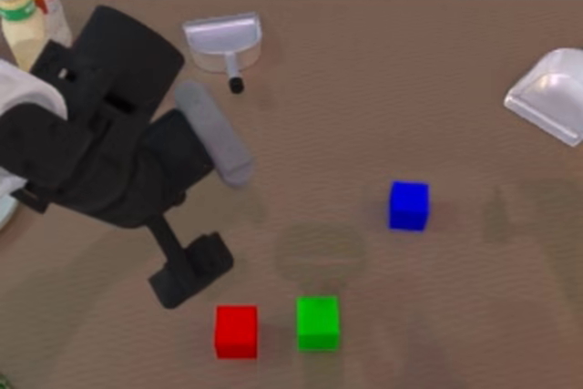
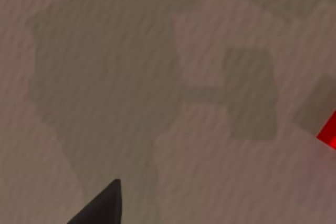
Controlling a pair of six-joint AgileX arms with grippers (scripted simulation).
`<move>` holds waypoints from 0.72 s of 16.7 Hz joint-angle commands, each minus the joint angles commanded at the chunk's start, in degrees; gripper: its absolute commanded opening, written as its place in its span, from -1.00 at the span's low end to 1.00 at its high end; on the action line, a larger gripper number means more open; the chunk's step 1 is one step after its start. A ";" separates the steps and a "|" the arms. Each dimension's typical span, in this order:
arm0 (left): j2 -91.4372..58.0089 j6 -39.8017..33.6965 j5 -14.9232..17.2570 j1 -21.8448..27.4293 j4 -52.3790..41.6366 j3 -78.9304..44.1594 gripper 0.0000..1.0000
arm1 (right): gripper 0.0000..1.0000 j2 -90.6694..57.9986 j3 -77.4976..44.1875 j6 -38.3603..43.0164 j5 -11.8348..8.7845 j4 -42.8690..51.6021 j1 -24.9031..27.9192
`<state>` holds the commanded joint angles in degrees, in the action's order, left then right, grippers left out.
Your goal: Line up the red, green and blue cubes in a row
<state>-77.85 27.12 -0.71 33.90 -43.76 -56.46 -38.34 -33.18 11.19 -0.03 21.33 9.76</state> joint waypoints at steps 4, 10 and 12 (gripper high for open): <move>23.40 -7.51 -0.33 -10.77 11.33 18.15 1.00 | 1.00 -26.46 -19.25 6.46 0.07 13.07 5.27; 55.00 -17.87 -0.25 -24.76 27.99 41.84 1.00 | 1.00 -61.38 -45.50 15.43 -0.02 31.17 12.69; 62.62 -20.84 -0.02 -28.36 33.04 47.33 1.00 | 1.00 -70.07 -52.90 17.89 -0.03 35.89 14.70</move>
<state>-15.24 6.29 -0.73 5.55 -10.72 -9.13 -108.41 -86.08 29.08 -0.06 57.22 24.46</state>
